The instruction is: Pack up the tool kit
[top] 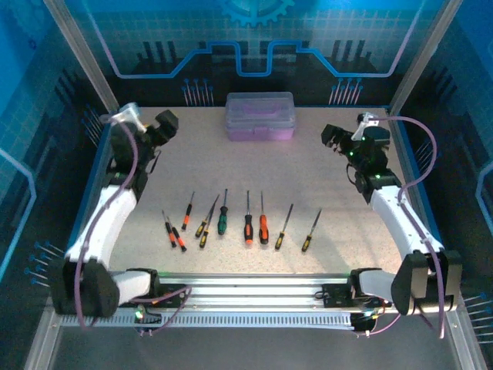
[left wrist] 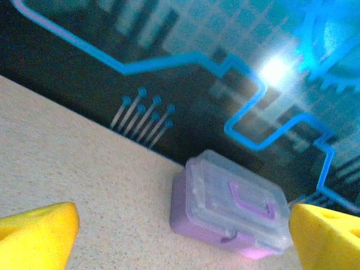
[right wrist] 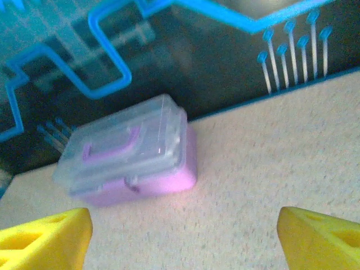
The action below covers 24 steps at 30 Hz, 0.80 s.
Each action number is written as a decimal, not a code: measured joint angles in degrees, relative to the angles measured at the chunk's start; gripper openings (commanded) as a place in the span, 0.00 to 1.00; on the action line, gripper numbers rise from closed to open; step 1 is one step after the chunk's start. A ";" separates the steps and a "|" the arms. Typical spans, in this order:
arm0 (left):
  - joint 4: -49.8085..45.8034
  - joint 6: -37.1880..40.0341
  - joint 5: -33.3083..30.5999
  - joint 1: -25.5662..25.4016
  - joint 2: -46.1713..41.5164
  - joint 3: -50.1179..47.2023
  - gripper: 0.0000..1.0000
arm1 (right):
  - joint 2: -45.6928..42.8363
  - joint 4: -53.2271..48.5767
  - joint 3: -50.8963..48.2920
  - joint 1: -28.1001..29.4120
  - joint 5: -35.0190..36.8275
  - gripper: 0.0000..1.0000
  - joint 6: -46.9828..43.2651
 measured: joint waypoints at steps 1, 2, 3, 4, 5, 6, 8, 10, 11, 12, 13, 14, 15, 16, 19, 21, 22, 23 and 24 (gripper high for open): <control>-1.03 0.02 2.16 0.00 3.80 2.89 0.97 | 0.48 -0.70 0.00 0.04 -0.74 0.82 0.28; -2.01 0.00 4.02 0.00 6.95 5.40 0.97 | 0.90 -1.20 0.00 0.04 -1.42 0.83 0.46; -3.10 0.00 6.05 -0.13 10.60 8.37 0.97 | 1.40 -1.49 0.00 0.07 -2.16 0.82 0.68; -3.87 0.02 7.80 -0.24 13.60 10.84 0.97 | 2.01 -1.57 0.00 0.07 -2.89 0.82 0.94; -4.59 0.02 9.27 -0.37 16.09 12.98 0.97 | 2.64 -1.57 0.02 0.07 -3.58 0.82 1.14; -5.73 0.07 10.60 -0.70 18.69 15.41 0.96 | 3.34 -1.60 0.00 0.07 -4.20 0.82 1.36; -8.11 0.70 12.66 -1.70 23.56 20.39 0.95 | 4.61 -1.81 0.00 0.11 -5.27 0.82 1.55; -10.80 2.23 14.08 -3.32 28.74 26.36 0.93 | 5.55 -2.27 0.00 0.15 -6.03 0.82 1.70; -12.15 3.19 14.67 -4.20 31.17 29.33 0.93 | 5.75 -2.34 -0.02 0.22 -6.25 0.82 1.73; -13.35 3.85 15.10 -5.05 33.53 32.24 0.93 | 5.86 -2.34 -0.09 0.31 -6.58 0.82 1.75; -14.82 4.83 15.67 -5.97 36.26 35.58 0.93 | 5.92 -2.32 -0.20 0.35 -6.78 0.83 1.73; -15.85 5.33 15.98 -6.54 38.07 37.86 0.93 | 5.95 -2.32 -0.31 0.35 -6.95 0.83 1.73; -17.20 6.16 16.37 -7.23 40.52 40.81 0.93 | 5.99 -2.34 -0.46 0.35 -6.95 0.83 1.77; -18.67 6.80 16.81 -7.87 43.01 43.80 0.94 | 6.05 -2.29 -0.61 0.35 -7.02 0.83 1.79; -22.10 8.28 17.42 -8.79 49.31 51.41 0.95 | 6.84 -2.27 -0.83 0.35 -7.52 0.83 2.16; -24.26 9.14 17.44 -8.92 53.18 56.19 0.95 | 7.72 -2.27 -0.83 0.35 -7.93 0.84 2.19; -25.46 9.46 17.51 -8.92 55.23 58.73 0.96 | 8.17 -2.27 -0.83 0.35 -8.07 0.84 2.19; -26.49 9.68 17.59 -8.92 57.18 61.33 0.96 | 8.50 -2.27 -0.85 0.35 -8.22 0.84 2.19; -27.28 9.79 17.59 -8.92 58.99 63.58 0.96 | 8.74 -2.29 -0.92 0.35 -8.28 0.84 2.19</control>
